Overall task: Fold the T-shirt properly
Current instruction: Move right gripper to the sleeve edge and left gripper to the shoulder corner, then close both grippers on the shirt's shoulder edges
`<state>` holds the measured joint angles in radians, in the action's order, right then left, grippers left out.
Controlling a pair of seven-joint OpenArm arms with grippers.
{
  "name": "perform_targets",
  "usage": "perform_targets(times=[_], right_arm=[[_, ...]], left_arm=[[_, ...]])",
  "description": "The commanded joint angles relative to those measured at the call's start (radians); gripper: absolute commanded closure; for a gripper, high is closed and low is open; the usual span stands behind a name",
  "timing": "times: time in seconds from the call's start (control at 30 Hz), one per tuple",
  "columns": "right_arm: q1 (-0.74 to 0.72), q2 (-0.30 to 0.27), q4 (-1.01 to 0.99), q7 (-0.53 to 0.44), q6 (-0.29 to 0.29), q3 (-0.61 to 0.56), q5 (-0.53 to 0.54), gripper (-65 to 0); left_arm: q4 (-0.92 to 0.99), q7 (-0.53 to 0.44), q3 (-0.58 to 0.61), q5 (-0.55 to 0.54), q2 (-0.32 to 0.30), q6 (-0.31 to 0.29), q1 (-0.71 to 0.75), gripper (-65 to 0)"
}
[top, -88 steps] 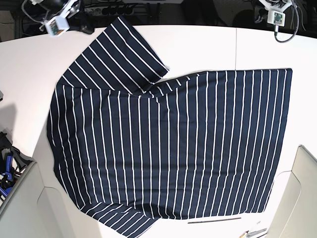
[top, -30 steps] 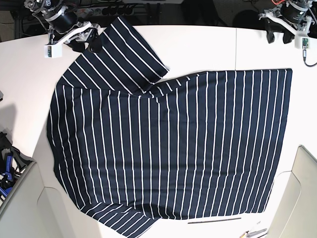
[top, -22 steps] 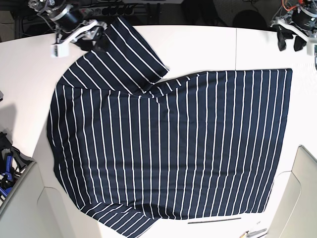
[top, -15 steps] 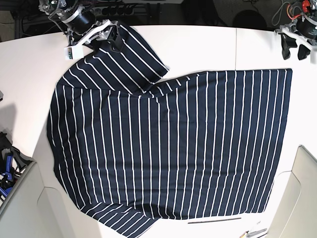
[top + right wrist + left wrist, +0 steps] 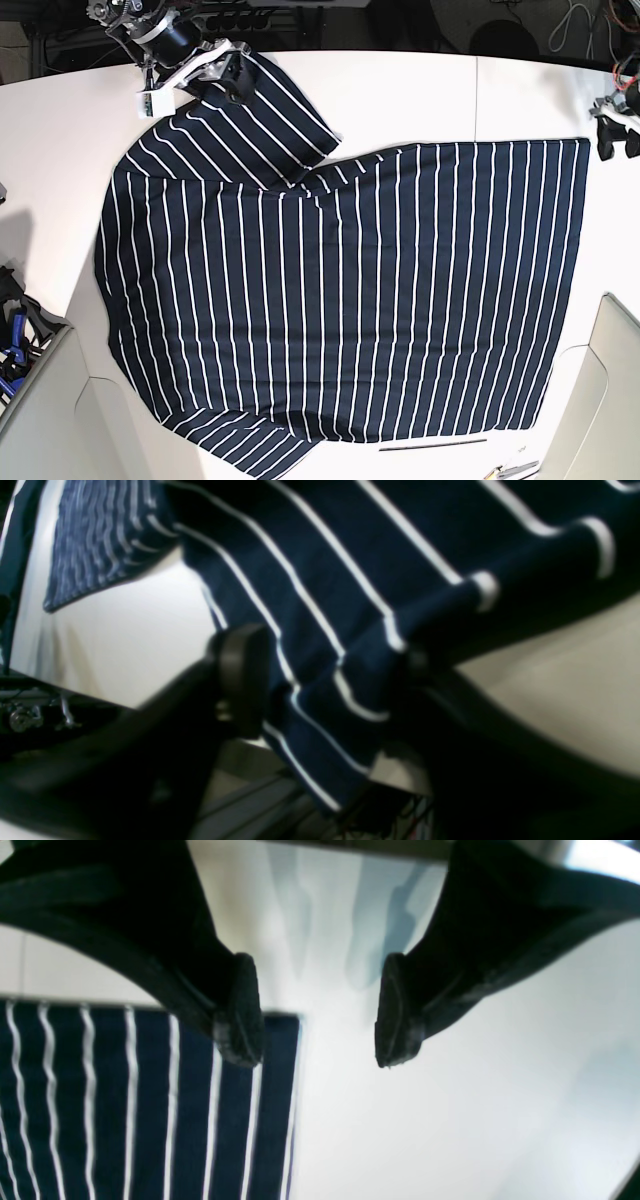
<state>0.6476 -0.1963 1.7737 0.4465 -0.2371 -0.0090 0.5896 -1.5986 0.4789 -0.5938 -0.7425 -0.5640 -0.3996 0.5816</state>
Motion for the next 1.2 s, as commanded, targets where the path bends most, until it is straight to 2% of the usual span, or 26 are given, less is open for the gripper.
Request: perform_targets(times=[0.0, 0.07, 0.17, 0.37, 0.5, 0.67, 0.97, 1.17], right_arm=[[0.009, -0.002, 0.006, 0.013, 0.005, -0.001, -0.008, -20.0], [0.009, -0.002, 0.006, 0.011, 0.005, -0.001, -0.016, -11.5], [0.009, -0.002, 0.006, -0.011, 0.005, -0.001, -0.059, 0.0], [-0.007, -0.002, 0.006, -0.016, -0.085, -0.001, -0.093, 0.0], [-0.024, 0.0, 0.006, -0.017, -0.084, -0.001, -0.093, 0.0], [-0.038, 0.0, 0.006, -0.017, -0.084, -0.001, -0.093, 0.0], [-0.038, 0.0, 0.006, -0.017, -0.084, -0.001, -0.093, 0.0], [-0.038, 0.0, 0.006, -0.017, -0.084, -0.001, -0.093, 0.0]], left_arm=[[0.018, -0.018, -0.01, -0.024, -0.029, -0.01, -0.012, -42.5], [0.074, -0.018, -0.01, -0.065, -0.047, -0.01, -0.039, -47.9], [0.149, -0.016, -0.01, -0.109, -0.067, -0.049, -0.068, -47.9], [0.238, -0.003, -0.008, -0.186, -0.079, -0.074, -0.094, -47.9], [0.258, 0.003, -0.006, -0.211, -0.079, -0.118, -0.097, -47.9], [0.26, 0.05, -0.006, -0.264, -0.079, -0.121, -0.097, -47.9], [0.288, 0.045, 0.087, -0.246, -0.079, -0.12, -0.118, -47.9], [0.348, 0.074, 0.09, -0.25, -0.079, -0.122, -0.164, -47.9]])
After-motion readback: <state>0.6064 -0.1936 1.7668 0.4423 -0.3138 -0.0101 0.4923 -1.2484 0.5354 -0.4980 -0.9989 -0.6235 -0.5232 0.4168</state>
